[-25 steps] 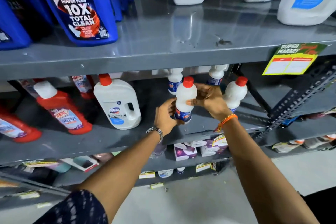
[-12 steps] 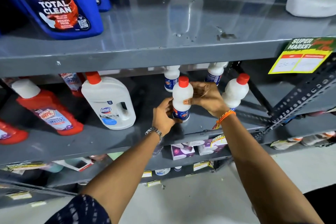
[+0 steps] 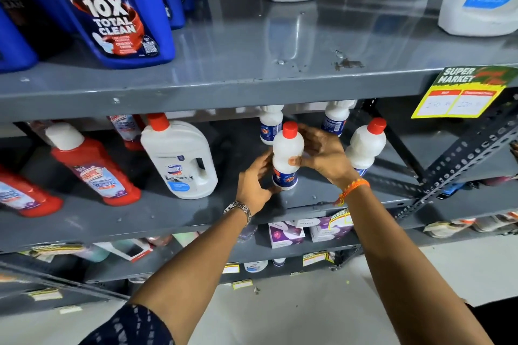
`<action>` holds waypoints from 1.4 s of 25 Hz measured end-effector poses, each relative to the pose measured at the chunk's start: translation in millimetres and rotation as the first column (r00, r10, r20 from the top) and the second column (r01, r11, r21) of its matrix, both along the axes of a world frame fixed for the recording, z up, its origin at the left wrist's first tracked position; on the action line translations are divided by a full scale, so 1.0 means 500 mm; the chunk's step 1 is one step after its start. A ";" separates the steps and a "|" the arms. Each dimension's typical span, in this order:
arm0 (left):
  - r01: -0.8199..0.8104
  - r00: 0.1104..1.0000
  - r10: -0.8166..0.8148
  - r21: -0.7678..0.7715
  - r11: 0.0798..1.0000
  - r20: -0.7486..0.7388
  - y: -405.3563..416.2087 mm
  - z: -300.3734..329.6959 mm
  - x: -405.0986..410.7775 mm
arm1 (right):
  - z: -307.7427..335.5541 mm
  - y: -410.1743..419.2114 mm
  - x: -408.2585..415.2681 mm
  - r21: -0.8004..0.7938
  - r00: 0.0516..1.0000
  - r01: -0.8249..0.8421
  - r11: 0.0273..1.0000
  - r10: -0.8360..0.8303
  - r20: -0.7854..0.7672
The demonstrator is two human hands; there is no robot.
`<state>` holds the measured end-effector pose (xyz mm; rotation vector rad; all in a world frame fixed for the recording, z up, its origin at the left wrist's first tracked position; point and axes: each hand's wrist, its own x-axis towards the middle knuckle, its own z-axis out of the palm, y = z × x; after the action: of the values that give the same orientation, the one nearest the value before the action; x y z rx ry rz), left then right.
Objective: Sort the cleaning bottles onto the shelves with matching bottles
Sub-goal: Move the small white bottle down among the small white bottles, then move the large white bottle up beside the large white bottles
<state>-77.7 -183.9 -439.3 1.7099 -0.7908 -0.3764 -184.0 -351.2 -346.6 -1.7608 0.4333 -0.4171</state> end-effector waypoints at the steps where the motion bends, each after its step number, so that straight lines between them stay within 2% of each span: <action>1: -0.017 1.000 0.017 -0.025 1.000 0.003 0.029 0.007 -0.003 | 0.009 0.013 -0.008 -0.050 0.998 0.044 0.998 -0.041 0.044; 4: -0.233 0.967 0.241 -0.097 0.968 0.083 0.152 0.020 -0.012 | 0.038 0.086 -0.024 -0.291 0.939 0.298 0.909 -0.223 0.263; 6: -0.410 0.893 0.435 -0.193 0.891 0.114 0.234 0.017 -0.008 | 0.048 0.158 -0.008 -0.375 0.877 0.405 0.834 -0.238 0.418; 8: -0.565 0.793 0.604 -0.273 0.779 0.081 0.307 0.019 0.010 | 0.052 0.233 0.034 -0.396 0.883 0.326 0.858 -0.126 0.453; 10: -0.644 0.732 0.681 -0.287 0.709 0.038 0.355 0.029 0.048 | 0.050 0.289 0.078 -0.370 0.945 0.146 0.917 -0.019 0.327; 13: -0.596 0.797 0.601 -0.230 0.769 -0.053 0.384 0.062 0.112 | 0.014 0.322 0.130 -0.214 0.994 -0.002 0.977 0.025 0.105; 16: -0.503 0.864 0.492 -0.166 0.848 -0.103 0.386 0.082 0.167 | -0.026 0.337 0.177 -0.134 0.998 -0.060 0.989 0.059 -0.010; 20: -0.373 0.928 0.366 -0.159 0.914 -0.073 0.382 0.077 0.204 | -0.057 0.339 0.208 -0.102 0.994 -0.110 0.989 0.111 -0.005; 24: -0.313 0.947 0.295 -0.144 0.939 -0.129 0.378 0.060 0.228 | -0.057 0.328 0.231 -0.115 0.995 -0.100 0.988 0.097 -0.031; 31: -0.285 0.956 0.264 -0.194 0.939 -0.126 0.397 0.058 0.217 | -0.067 0.339 0.219 -0.199 0.996 -0.074 0.977 0.081 0.028; 35: -0.269 0.961 0.249 -0.182 0.946 -0.121 0.433 0.073 0.169 | -0.073 0.361 0.180 -0.157 0.992 -0.091 0.983 0.103 0.070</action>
<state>6.7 32.8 -402.8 1.5721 -0.5053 -0.1910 -94.3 -170.5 -383.2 -1.8990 0.2644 -0.4584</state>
